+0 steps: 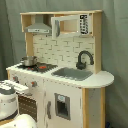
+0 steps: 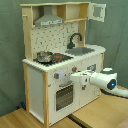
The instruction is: Play with the kitchen
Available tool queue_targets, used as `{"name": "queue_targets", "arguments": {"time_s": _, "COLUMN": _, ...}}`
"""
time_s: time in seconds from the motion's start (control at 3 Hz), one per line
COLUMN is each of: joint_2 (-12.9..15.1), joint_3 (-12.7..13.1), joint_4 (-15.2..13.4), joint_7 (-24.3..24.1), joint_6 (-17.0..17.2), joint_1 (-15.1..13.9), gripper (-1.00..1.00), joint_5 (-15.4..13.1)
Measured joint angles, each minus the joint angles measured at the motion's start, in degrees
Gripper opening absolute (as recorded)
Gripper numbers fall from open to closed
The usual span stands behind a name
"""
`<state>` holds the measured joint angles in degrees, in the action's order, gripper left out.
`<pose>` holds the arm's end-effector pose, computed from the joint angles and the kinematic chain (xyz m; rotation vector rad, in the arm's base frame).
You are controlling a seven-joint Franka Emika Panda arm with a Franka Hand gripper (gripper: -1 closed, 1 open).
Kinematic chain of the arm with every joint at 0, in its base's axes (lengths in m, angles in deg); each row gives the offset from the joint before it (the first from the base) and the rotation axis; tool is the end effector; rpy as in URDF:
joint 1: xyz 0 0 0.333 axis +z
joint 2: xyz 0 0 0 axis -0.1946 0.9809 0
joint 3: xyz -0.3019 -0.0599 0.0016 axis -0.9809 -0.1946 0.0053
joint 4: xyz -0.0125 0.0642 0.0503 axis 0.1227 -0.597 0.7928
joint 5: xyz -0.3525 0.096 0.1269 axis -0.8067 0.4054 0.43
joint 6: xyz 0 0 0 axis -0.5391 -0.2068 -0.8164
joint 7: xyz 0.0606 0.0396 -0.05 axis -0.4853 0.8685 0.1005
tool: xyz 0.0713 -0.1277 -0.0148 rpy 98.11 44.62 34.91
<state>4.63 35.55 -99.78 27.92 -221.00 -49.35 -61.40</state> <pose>0.3362 0.4107 0.3381 0.6838 1.5176 0.6647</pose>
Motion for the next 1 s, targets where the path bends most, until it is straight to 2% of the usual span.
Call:
{"name": "queue_targets", "arguments": {"time_s": 0.67, "joint_2": -0.2, "joint_3": -7.6, "joint_4": 3.6, "joint_7": 7.6, "joint_6": 5.9, "joint_1": 0.0, "gripper": 1.00, "joint_5": -0.1}}
{"name": "queue_targets", "arguments": {"time_s": 1.0, "joint_2": -1.3, "joint_3": -10.9, "joint_4": 5.8, "joint_7": 8.2, "joint_6": 10.0, "joint_1": 0.1, "gripper": 1.00, "joint_5": -0.2}}
